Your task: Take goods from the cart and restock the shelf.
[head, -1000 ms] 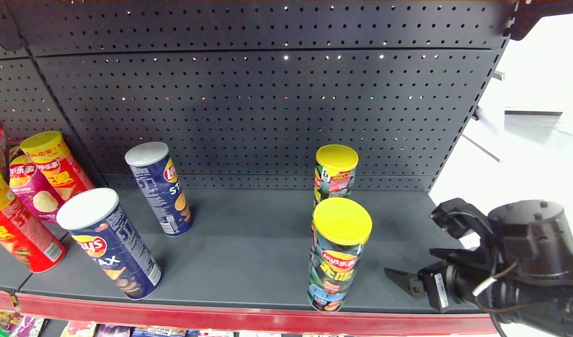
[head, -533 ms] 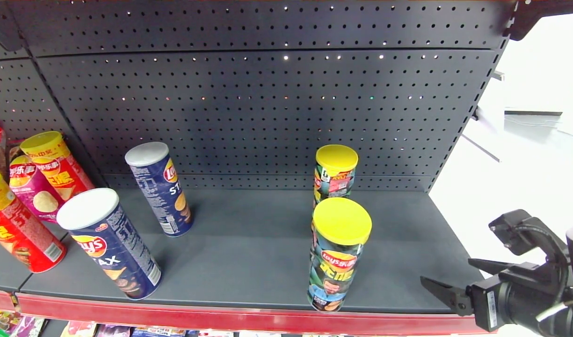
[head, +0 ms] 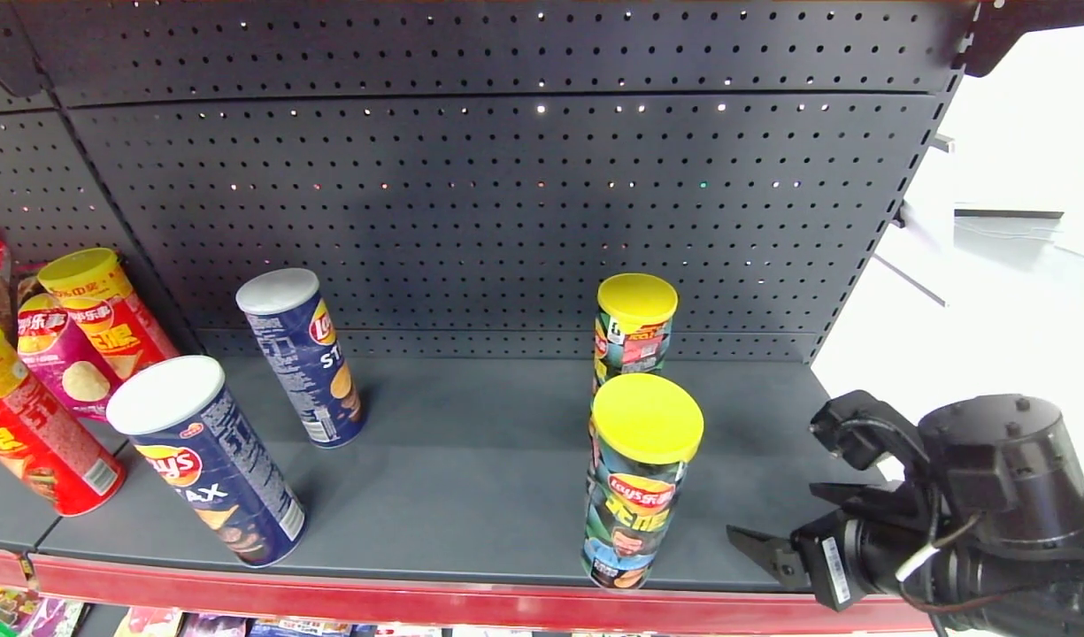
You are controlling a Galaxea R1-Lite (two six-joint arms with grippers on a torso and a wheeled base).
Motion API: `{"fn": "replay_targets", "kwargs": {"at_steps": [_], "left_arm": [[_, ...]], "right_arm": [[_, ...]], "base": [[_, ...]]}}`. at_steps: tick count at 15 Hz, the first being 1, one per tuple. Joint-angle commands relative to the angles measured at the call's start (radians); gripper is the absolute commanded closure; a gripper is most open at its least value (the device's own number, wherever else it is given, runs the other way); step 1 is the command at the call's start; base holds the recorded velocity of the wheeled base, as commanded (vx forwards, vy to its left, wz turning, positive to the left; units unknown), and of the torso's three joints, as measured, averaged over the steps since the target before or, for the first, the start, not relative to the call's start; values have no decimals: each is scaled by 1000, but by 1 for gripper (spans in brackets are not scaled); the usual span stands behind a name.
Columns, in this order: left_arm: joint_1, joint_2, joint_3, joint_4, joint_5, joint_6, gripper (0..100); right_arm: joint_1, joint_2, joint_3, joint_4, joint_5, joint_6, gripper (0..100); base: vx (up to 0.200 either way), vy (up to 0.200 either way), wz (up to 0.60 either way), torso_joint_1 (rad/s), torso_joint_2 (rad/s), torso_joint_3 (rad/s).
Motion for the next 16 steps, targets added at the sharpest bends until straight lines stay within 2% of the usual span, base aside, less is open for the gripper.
{"fn": "replay_targets", "kwargs": {"at_steps": [1,16], "left_arm": [[0,0,0,0,0,-1,0],[0,0,0,0,0,1,0]], "right_arm": [[9,56,0,-19,-2,0,0],[11,54,35,-28,-4,-7,0]], "base": [[0,0,0,0,0,0],[0,0,0,0,0,0]]}}
